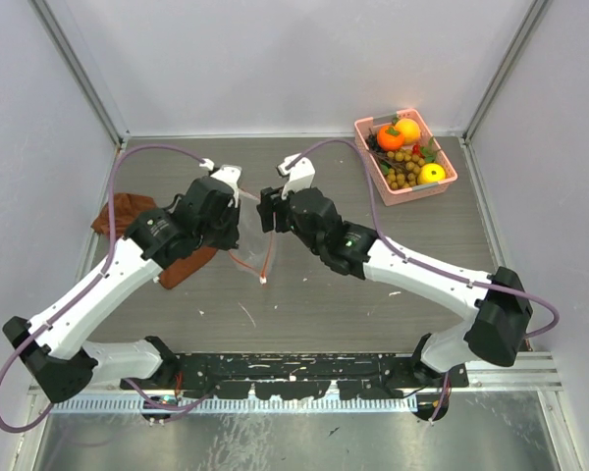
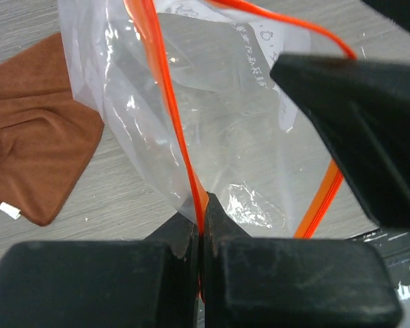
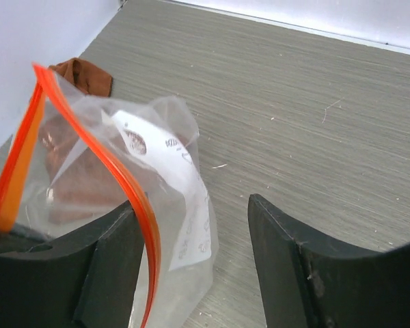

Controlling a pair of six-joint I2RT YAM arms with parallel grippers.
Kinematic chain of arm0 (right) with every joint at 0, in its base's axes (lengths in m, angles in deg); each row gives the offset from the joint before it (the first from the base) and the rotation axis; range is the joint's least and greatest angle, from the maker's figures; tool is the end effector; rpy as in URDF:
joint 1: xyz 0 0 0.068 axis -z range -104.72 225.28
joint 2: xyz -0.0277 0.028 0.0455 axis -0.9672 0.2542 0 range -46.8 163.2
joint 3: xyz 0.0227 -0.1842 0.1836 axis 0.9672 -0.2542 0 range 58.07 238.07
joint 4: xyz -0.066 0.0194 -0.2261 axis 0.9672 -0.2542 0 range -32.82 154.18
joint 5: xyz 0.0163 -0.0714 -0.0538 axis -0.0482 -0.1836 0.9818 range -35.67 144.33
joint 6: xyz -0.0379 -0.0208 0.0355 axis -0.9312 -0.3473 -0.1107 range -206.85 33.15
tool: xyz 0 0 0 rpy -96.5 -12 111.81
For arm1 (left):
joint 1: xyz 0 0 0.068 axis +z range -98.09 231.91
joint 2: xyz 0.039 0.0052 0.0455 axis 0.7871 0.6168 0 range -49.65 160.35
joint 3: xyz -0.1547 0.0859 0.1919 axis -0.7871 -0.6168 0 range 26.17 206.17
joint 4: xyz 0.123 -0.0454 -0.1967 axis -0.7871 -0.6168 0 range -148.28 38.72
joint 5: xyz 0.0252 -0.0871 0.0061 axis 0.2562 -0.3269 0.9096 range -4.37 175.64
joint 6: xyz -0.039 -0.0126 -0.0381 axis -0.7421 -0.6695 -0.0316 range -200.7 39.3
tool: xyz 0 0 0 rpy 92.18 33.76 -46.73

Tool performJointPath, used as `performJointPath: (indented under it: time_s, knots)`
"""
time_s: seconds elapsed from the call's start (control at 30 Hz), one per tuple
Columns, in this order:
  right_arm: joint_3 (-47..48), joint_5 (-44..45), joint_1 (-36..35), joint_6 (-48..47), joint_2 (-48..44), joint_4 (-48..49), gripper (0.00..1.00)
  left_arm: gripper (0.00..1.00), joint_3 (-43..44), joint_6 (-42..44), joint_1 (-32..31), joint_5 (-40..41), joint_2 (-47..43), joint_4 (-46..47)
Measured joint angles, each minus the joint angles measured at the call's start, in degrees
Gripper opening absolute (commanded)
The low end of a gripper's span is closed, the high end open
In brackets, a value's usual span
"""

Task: Place the food in the zip-top bag and seal the zipper
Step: Open the zipper of the food storage bag at the center of the board.

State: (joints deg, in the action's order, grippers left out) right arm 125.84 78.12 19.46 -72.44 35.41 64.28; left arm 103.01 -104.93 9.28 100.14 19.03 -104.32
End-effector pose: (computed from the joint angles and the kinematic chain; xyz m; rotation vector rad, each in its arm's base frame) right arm 0.1915 0.2542 0.3396 -0.3616 1.7910 0.4945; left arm 0.1644 -0.1382 0.3598 0.2518 2.3270 -0.2867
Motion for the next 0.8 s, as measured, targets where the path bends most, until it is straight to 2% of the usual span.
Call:
performJointPath:
  time_s: [0.13,0.43,0.6,0.8]
  knots:
    - [1.4,-1.6,2.0,0.9,0.8,-0.4,0.56,0.00,1.9,2.9,0.0,-1.5,1.4,-2.1]
    - [0.4,-4.7,6.6,2.4,4.0,-1.9,0.08,0.00,3.5,6.1,-0.1,0.5,2.7,-4.2]
    - [-2.7,-6.7,8.4,4.5,3.5,-1.8,0.01,0.00,3.5,7.0,-0.1,4.3,2.5,-4.6]
    - [-6.1,-9.6,8.4,8.1,1.7,-0.4,0.00,0.13,3.5,6.7,-0.1,6.1,2.6,-4.2]
